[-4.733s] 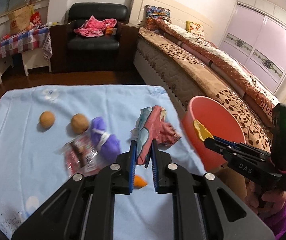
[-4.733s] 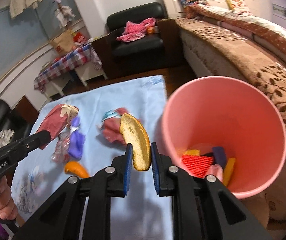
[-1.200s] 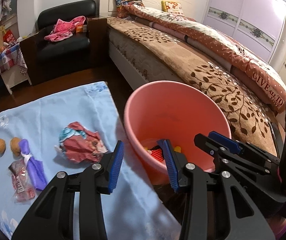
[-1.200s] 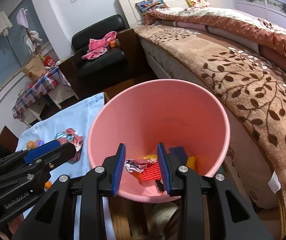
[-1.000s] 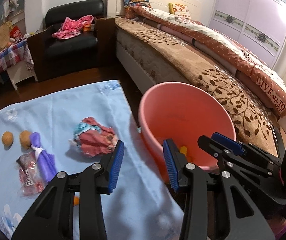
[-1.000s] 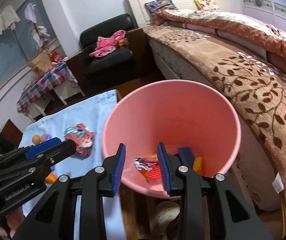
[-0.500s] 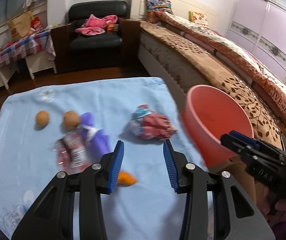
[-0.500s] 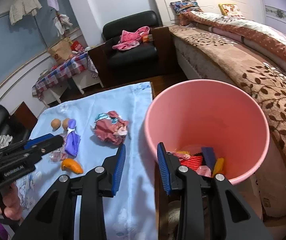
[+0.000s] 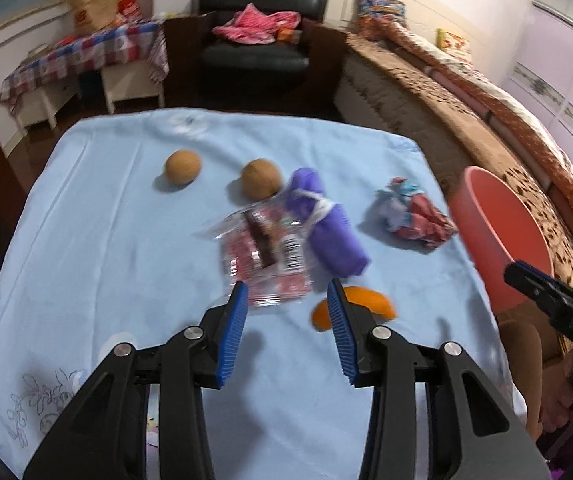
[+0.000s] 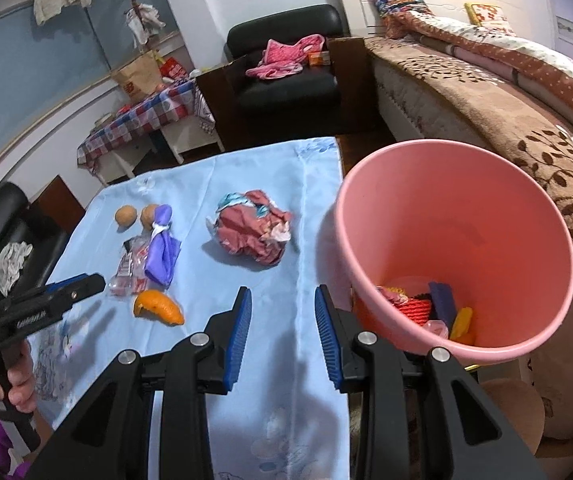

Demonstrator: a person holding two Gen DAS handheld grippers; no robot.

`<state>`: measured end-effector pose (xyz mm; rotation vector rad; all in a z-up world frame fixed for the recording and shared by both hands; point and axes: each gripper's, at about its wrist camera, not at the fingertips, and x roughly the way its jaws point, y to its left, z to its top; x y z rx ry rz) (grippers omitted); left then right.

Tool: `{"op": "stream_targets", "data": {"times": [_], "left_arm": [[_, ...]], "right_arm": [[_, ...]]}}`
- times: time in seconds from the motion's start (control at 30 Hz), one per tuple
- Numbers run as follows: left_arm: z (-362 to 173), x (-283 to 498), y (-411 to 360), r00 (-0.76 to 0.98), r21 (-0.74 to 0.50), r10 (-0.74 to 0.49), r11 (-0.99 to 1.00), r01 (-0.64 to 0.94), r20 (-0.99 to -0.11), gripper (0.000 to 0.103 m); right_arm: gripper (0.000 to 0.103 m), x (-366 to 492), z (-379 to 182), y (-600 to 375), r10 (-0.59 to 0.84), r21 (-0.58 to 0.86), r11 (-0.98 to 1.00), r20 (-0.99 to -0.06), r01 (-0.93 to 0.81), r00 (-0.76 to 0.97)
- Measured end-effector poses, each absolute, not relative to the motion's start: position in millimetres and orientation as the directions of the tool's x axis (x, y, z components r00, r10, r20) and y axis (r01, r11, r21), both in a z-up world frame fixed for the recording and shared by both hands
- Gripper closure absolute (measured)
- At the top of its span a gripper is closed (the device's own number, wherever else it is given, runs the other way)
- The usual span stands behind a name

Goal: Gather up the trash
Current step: 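Move both tools back over the table toward the orange peel and snack bag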

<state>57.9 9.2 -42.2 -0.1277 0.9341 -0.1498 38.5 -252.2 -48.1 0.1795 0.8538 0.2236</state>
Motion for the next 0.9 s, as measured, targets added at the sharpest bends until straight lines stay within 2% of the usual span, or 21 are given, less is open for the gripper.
{"op": "stream_targets", "data": {"times": [0.13, 0.43, 0.9], "left_arm": [[-47, 67, 16, 0.563, -0.210, -0.192, 0.977, 0.033, -0.804, 0.062], [-57, 90, -2, 0.527, -0.123, -0.115, 0.992, 0.021, -0.842, 0.062], [-68, 103, -8, 0.549, -0.117, -0.103, 0.993, 0.010, -0.829, 0.062]], "right_arm": [[0.071, 40, -52, -245, 0.278, 0.243, 0.959, -0.731, -0.143, 0.623], [0.071, 41, -62, -235, 0.300, 0.243, 0.954, -0.750, -0.176, 0.590], [0.071, 39, -68, -210, 0.335, 0.225, 0.939, -0.768, -0.260, 0.546]]}}
